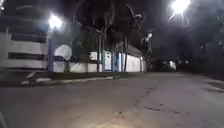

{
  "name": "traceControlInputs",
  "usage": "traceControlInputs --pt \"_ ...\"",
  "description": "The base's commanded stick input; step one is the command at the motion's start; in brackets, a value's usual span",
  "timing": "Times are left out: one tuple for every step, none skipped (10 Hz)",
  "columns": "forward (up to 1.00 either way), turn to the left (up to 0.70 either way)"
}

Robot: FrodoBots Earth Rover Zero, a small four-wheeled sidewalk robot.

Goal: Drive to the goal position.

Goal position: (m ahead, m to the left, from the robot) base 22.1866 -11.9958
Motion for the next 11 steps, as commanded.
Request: traceControlInputs --pt "0.7 0.0" --pt "0.7 0.0" --pt "0.7 0.0" --pt "0.7 0.0" --pt "0.7 0.0" --pt "0.7 0.0" --pt "0.7 0.0" --pt "0.7 0.0" --pt "0.7 0.0" --pt "0.7 0.0" --pt "0.7 0.0"
